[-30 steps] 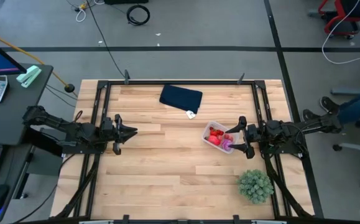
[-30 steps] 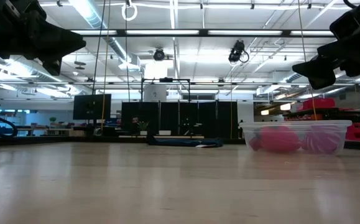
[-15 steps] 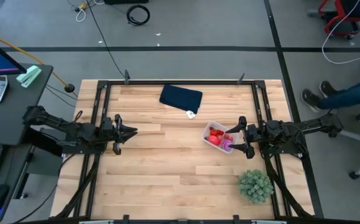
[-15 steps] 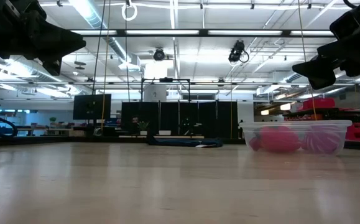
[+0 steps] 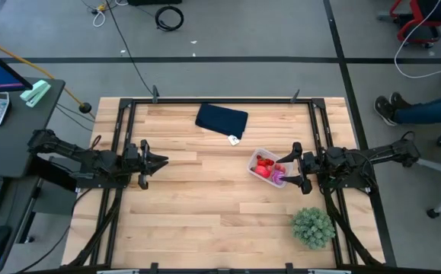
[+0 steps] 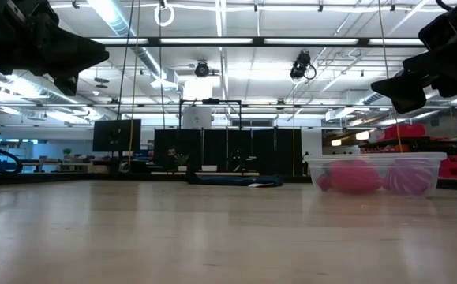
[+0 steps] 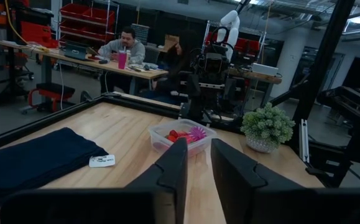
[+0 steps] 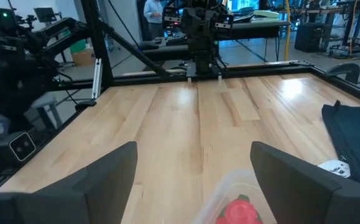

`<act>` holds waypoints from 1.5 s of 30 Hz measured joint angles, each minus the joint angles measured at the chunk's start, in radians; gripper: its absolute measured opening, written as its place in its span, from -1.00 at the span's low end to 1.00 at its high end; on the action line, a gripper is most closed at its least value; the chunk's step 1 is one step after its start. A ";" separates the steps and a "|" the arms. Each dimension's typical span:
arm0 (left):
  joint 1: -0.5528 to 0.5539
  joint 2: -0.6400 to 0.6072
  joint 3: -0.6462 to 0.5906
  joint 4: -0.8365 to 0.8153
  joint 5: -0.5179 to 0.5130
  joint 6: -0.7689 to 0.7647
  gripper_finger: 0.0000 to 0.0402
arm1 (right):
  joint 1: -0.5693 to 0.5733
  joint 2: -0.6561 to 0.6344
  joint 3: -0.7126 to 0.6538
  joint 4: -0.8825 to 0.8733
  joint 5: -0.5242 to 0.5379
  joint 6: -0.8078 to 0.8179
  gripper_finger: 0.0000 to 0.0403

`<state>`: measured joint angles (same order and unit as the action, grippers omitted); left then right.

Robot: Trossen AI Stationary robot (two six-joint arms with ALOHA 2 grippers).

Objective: Pick and placing Produce into tupperware
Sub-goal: Return to Home Position

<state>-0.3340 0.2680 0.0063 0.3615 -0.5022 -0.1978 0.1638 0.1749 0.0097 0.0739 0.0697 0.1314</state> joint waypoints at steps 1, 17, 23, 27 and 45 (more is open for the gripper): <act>0.000 0.000 0.000 0.000 0.000 0.001 -0.62 | 0.000 0.000 0.000 0.000 0.000 0.000 0.60; 0.000 0.000 0.000 0.000 0.000 0.000 -0.59 | 0.000 0.000 0.000 0.000 0.000 0.000 0.60; 0.000 0.000 0.000 0.000 0.000 0.001 -0.63 | 0.000 0.000 0.000 0.000 0.000 0.000 0.60; 0.000 0.000 0.000 0.000 0.000 0.001 -0.65 | 0.000 0.000 0.000 0.000 0.000 0.000 0.60; 0.000 0.000 0.000 0.000 0.000 0.000 -0.63 | 0.000 0.000 0.000 0.000 0.000 0.000 0.60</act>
<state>-0.3340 0.2680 0.0063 0.3618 -0.5022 -0.1973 0.1640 0.1753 0.0093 0.0742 0.0698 0.1314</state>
